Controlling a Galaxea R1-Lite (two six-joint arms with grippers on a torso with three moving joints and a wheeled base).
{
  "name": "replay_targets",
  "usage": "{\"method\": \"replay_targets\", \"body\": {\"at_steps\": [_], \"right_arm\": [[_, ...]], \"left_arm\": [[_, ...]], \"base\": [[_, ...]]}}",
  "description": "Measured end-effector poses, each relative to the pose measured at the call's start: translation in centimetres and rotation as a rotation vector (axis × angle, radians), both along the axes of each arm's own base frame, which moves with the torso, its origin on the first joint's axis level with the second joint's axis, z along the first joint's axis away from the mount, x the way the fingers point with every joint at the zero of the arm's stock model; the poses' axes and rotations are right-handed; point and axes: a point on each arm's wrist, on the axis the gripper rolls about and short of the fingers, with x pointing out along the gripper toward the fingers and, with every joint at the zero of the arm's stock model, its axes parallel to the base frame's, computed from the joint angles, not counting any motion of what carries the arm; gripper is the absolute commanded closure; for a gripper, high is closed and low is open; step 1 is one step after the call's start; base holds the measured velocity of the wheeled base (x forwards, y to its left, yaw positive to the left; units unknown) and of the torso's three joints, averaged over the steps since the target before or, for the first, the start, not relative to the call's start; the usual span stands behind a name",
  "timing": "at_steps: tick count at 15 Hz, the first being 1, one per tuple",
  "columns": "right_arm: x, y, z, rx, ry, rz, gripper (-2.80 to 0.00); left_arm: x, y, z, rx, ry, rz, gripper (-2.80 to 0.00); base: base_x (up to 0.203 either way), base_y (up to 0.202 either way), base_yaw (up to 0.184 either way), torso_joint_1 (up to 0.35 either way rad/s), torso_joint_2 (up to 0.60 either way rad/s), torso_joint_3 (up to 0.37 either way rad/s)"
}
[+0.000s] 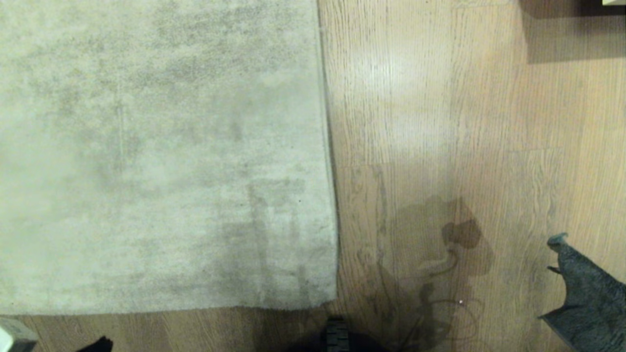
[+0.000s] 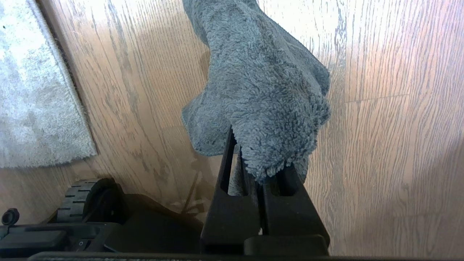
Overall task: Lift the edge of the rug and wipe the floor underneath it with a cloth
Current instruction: Lay down the carpet
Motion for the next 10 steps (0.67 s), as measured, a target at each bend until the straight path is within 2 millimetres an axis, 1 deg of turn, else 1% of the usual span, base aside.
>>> {"method": "replay_targets", "body": {"at_steps": [3, 6, 8, 10], "right_arm": [[0.0, 0.0, 0.0, 0.000, 0.000, 0.000, 0.00], [0.0, 0.0, 0.0, 0.000, 0.000, 0.000, 0.00], [0.0, 0.0, 0.0, 0.000, 0.000, 0.000, 0.00], [0.0, 0.0, 0.0, 0.000, 0.000, 0.000, 0.00]], "left_arm": [[-0.5, -0.4, -0.7, 0.012, 0.125, -0.035, 0.00], [-0.4, -0.6, -0.8, 0.026, 0.181, -0.058, 0.00], [0.1, -1.0, -0.8, 0.020, 0.212, -0.153, 0.00], [1.4, -1.5, -0.9, 0.010, 0.259, -0.279, 0.00]], "base": [[0.000, 0.000, 0.000, 0.000, 0.00, 0.000], [0.000, 0.000, 0.000, 0.000, 0.00, 0.000], [0.000, 0.000, 0.000, 0.000, 0.00, 0.000], [0.000, 0.000, 0.000, 0.000, 0.00, 0.000]]}}
